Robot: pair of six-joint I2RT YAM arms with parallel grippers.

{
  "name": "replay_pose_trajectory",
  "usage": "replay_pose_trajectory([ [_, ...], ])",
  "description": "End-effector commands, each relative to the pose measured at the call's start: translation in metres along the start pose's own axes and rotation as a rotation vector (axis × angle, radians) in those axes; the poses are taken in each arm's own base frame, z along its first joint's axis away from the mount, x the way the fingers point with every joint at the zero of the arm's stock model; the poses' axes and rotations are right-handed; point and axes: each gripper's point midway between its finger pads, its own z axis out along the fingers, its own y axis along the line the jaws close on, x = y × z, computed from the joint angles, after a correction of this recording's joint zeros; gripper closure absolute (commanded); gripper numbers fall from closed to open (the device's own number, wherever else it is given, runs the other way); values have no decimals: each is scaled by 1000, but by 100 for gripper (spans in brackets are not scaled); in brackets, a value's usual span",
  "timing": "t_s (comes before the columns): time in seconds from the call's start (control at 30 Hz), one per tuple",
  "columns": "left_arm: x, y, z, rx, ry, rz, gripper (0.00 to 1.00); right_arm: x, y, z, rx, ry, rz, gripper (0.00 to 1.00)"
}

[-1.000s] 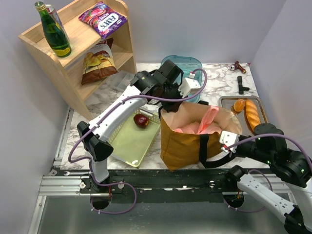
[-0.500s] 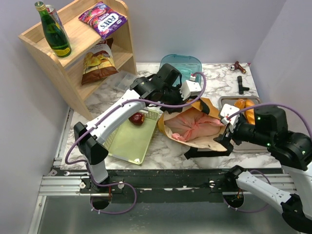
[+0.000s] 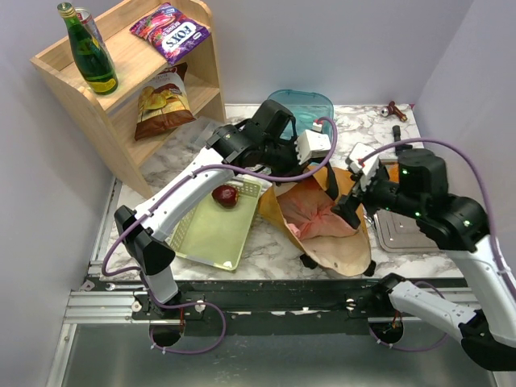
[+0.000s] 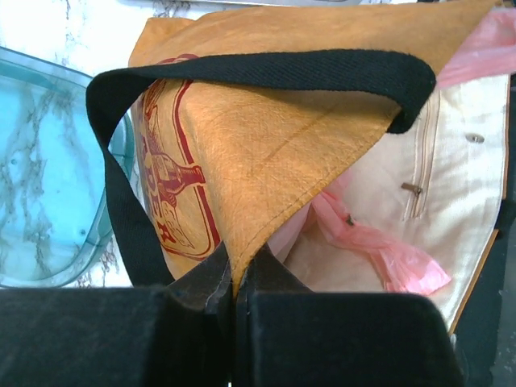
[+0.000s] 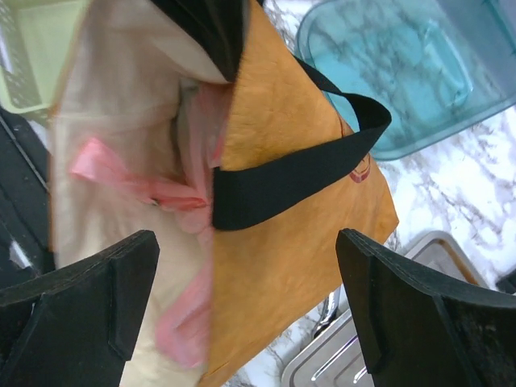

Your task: Untie the knot of the grocery bags and take out the mixed food

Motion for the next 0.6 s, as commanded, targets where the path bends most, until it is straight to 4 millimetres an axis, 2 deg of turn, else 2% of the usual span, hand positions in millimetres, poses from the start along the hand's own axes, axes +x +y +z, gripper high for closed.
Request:
replay_pose_trajectory([
  [0.0,-38,-11,-18,50,-123,69,100,0,-26,24,122,-31,18,0],
  [0.1,-35,-11,-17,54,-114,61,100,11,-36,34,174,-4,17,2],
  [0.17,-34,-10,-17,54,-111,71,100,18,-38,35,188,10,5,9],
  [0.23,-33,-13,-19,70,-114,97,99,25,-41,34,216,28,-1,39],
  [0.27,-33,-13,-18,73,-116,102,98,28,-41,33,224,34,3,47],
  [0.3,-32,-11,-18,69,-114,103,97,29,-40,31,219,37,15,45],
  [0.37,-32,-10,-16,71,-105,100,97,23,-25,26,144,24,38,18],
  [0.47,-38,-15,-16,108,-117,108,95,26,-22,27,134,39,72,13],
  [0.5,-41,-17,-17,119,-131,111,95,34,-24,29,152,62,66,12],
  [0.53,-44,-19,-18,131,-148,117,94,39,-27,31,169,71,55,16],
  [0.57,-48,-20,-19,134,-163,121,93,45,-27,33,170,82,47,34],
])
